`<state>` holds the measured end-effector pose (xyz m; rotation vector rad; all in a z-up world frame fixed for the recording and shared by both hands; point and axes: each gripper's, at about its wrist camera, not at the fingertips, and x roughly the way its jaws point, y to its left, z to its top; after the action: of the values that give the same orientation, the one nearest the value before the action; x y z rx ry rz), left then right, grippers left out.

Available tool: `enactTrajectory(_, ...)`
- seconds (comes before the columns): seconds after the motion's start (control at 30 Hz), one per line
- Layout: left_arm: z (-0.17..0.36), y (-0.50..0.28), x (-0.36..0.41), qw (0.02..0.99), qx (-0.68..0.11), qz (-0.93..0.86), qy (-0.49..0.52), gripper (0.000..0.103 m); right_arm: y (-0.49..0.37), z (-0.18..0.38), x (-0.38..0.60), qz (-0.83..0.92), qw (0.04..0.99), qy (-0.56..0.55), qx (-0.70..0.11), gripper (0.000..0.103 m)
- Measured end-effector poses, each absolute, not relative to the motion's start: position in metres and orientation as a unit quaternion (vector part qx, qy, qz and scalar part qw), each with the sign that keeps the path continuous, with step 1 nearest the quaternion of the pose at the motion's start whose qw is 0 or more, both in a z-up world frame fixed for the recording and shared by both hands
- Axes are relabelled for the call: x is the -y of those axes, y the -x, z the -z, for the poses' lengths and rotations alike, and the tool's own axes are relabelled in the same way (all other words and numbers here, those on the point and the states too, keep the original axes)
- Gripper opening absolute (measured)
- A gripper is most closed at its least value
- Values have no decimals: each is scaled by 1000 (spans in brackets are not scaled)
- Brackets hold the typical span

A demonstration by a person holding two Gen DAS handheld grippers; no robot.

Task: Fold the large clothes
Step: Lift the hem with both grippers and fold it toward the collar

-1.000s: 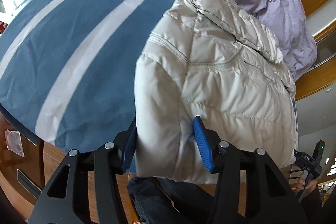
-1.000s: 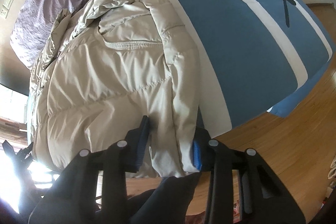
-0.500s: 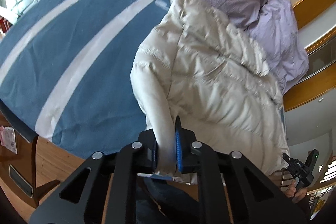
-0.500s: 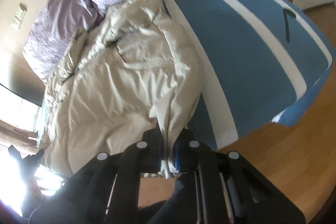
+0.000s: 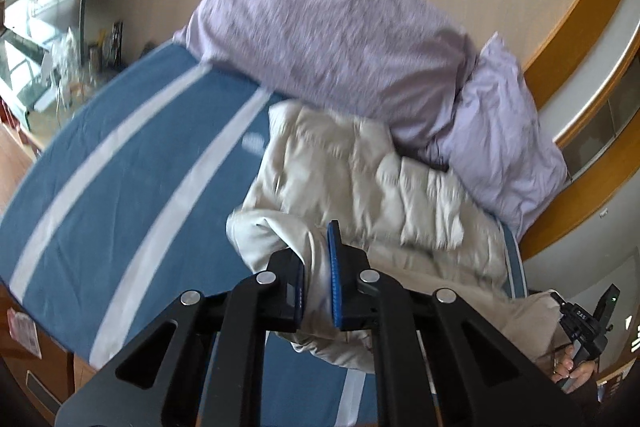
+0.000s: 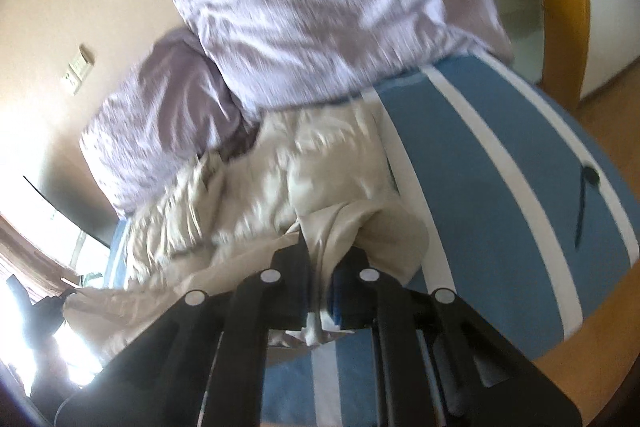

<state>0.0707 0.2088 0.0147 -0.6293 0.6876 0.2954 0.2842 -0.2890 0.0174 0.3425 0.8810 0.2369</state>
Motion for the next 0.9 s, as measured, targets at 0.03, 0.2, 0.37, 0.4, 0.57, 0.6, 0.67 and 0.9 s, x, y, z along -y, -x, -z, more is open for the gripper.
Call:
enactTrajectory(0.03, -19, -77, -211, 884, -325, -145, 302, 9, -294, -22, 287, -116, 886, -164, -417, 9)
enactTrajectory(0.2, -41, -114, -223, 893, -305, -159, 291, 9, -342, -40, 275, -127, 895, -153, -400, 9)
enactTrajectory(0.37, -51, -156, -232, 896, -298, -174, 280, 8, -389, -42, 266, -135, 896, -149, -397, 9)
enactTrajectory(0.4, -51, -165, -234, 895, -298, -179, 278, 8, -398, -42, 264, -135, 895, -148, -398, 9)
enactTrajectory(0.57, -48, -206, -245, 889, -306, -201, 276, 8, -440, -33, 256, -136, 892, -140, -408, 9)
enactTrajectory(0.6, -46, -214, -246, 887, -309, -205, 275, 8, -450, -29, 255, -134, 891, -139, -412, 9)
enactTrajectory(0.67, -43, -228, -249, 884, -314, -212, 273, 8, -465, -23, 252, -130, 888, -139, -418, 9)
enactTrajectory(0.9, -27, -274, -260, 872, -340, -235, 263, 8, -516, 9, 243, -109, 878, -132, -447, 9)
